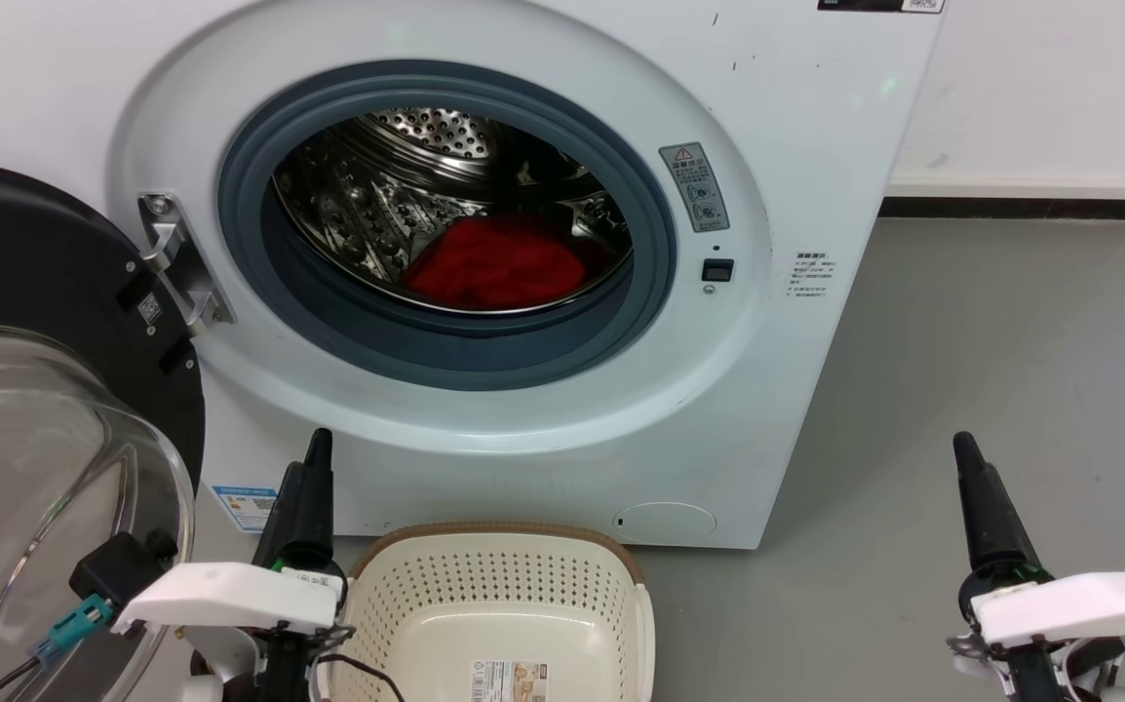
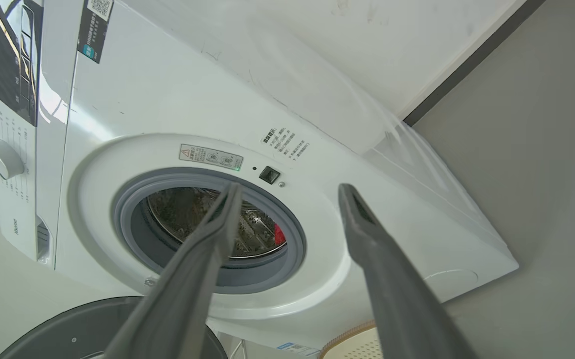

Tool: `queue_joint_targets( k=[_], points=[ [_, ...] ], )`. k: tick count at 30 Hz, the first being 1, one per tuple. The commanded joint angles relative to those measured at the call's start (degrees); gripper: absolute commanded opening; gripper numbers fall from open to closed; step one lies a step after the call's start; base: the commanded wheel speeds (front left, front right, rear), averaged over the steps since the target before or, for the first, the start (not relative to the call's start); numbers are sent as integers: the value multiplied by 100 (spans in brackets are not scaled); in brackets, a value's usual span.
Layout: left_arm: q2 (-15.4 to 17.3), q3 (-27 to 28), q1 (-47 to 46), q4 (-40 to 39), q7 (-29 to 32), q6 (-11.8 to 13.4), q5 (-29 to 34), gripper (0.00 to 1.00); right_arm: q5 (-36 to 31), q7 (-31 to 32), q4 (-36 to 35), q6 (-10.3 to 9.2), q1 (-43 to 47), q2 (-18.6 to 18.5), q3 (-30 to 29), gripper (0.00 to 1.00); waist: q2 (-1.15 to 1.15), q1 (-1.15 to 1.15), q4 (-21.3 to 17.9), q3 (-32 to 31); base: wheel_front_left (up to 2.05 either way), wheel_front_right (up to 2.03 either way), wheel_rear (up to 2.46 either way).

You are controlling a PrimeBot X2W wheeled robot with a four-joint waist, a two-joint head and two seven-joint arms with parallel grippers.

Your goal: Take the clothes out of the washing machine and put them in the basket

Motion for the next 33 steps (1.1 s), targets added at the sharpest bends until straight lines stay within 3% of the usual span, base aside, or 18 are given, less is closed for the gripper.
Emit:
queue_joint_targets(
  k=[1,33],
  points=[
    [36,-12,-160,-101,-70,-12,277,100,-325,-73,-107,0,-32,-10,30,100,0,0,3,-1,0,0,0],
    [93,-257,-276,-86,-638,-16,3109,100,-3486,-559,-51,0,118,-8,194,100,0,0,24,-28,0,0,0]
  ],
)
